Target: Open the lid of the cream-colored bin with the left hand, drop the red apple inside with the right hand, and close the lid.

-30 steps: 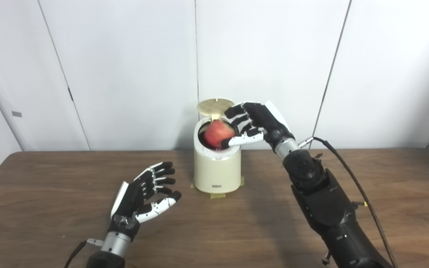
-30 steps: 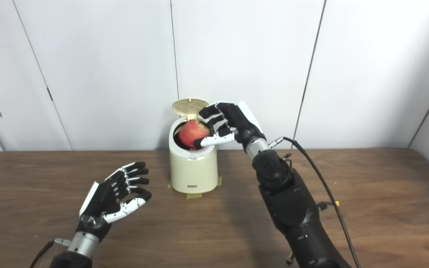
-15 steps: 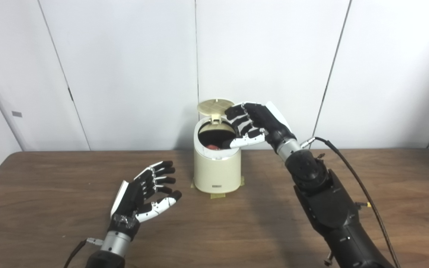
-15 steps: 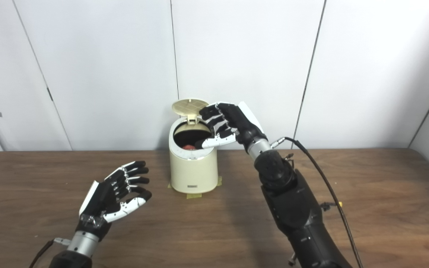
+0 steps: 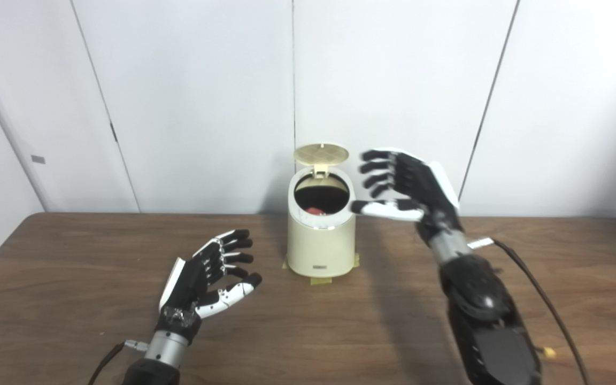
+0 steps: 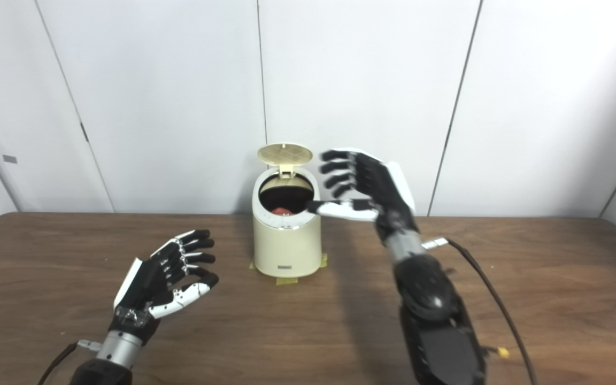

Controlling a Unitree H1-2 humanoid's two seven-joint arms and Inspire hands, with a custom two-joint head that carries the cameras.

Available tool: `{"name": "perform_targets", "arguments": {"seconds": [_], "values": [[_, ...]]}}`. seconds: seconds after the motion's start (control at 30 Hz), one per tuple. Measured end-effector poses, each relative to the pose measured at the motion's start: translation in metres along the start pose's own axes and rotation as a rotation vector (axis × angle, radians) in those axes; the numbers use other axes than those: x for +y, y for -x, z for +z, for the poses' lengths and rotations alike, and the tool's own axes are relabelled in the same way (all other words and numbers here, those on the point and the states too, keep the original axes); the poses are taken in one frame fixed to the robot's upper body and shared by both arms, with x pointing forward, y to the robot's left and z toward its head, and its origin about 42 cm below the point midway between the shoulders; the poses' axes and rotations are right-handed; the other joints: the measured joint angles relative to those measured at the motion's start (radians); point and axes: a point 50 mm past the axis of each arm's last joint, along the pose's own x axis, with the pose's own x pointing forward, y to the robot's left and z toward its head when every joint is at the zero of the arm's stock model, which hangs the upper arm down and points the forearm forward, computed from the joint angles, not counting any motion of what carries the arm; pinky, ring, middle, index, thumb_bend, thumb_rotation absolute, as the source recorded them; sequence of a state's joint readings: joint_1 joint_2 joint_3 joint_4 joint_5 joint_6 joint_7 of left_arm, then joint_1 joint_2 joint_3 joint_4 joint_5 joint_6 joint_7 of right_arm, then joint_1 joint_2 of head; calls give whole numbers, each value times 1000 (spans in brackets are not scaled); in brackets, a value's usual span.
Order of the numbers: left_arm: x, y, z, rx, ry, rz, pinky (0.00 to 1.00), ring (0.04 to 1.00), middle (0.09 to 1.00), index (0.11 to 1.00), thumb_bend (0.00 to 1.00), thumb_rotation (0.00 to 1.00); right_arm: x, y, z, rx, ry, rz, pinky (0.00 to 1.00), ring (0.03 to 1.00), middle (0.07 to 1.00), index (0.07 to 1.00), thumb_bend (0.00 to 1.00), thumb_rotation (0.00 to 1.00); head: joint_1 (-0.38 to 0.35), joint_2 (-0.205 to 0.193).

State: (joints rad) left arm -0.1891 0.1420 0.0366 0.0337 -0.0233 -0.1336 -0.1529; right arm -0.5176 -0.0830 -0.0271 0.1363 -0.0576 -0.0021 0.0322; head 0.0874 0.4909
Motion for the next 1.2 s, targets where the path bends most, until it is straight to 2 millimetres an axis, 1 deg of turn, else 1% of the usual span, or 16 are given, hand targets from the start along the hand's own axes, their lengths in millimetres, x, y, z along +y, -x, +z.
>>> {"name": "perform_targets", "arguments": {"seconds": [0.1,0.17,0.2,0.23,0.37,0.47,0.53,0.63,0.7,0.77,0.83,0.9,0.93,1.07,1.13,1.2], "values": [[-1,0,3,-12,2,-2,603,715,785,801,630,102,-13,21,-16,26,-26,12,481,578,715,743,862,258,8,-8],[0,0,3,-13,5,-1,604,716,788,803,630,112,-21,37,-28,46,-53,25,519,622,758,772,889,294,11,-9],[0,0,3,-12,6,0,599,710,787,804,633,121,-23,44,-34,58,-76,30,538,663,789,791,902,310,12,-11],[0,1,3,-12,6,1,597,709,787,805,635,129,-23,52,-40,72,-100,32,542,682,802,798,912,314,12,-11],[0,1,5,-9,7,4,595,722,792,818,656,167,-14,74,-53,102,-173,29,557,704,817,794,951,343,9,-8],[1,-1,8,-17,-6,12,599,740,809,837,664,228,-5,80,-53,104,-191,34,565,699,814,790,950,349,-2,-6],[2,-5,11,-20,-14,25,611,761,828,850,681,271,-2,79,-48,88,-188,37,566,700,812,785,943,340,-5,-6],[4,-22,23,-38,-53,28,668,812,876,873,752,389,-2,74,-43,70,-181,37,566,693,816,783,932,339,-8,-6],[6,-42,37,-63,-82,13,714,863,904,893,794,417,-2,72,-42,67,-176,34,556,681,810,780,930,353,-11,-11],[8,-62,55,-108,-99,-1,726,881,914,901,820,423,-1,72,-43,70,-167,32,556,678,809,781,923,356,-14,-15],[7,-83,74,-155,-129,-19,760,907,925,914,833,399,-1,72,-43,70,-166,33,551,671,805,777,920,348,-11,-17],[4,-97,88,-169,-159,-43,807,931,941,929,845,388,-1,72,-43,71,-166,33,545,666,802,774,922,340,-11,-17],[2,-104,94,-173,-169,-57,811,930,941,930,861,383,-1,72,-43,70,-167,33,542,665,801,772,921,336,-11,-17],[-2,-129,109,-161,-203,-99,804,939,955,941,894,378,1,72,-43,71,-171,34,532,664,798,771,922,333,-11,-21],[-3,-140,113,-148,-236,-116,801,941,959,943,900,379,2,72,-43,71,-173,35,530,665,798,771,922,331,-14,-23],[-7,-148,114,-138,-284,-139,773,938,968,948,910,385,3,72,-43,72,-175,34,533,668,799,771,915,323,-17,-23]]}}
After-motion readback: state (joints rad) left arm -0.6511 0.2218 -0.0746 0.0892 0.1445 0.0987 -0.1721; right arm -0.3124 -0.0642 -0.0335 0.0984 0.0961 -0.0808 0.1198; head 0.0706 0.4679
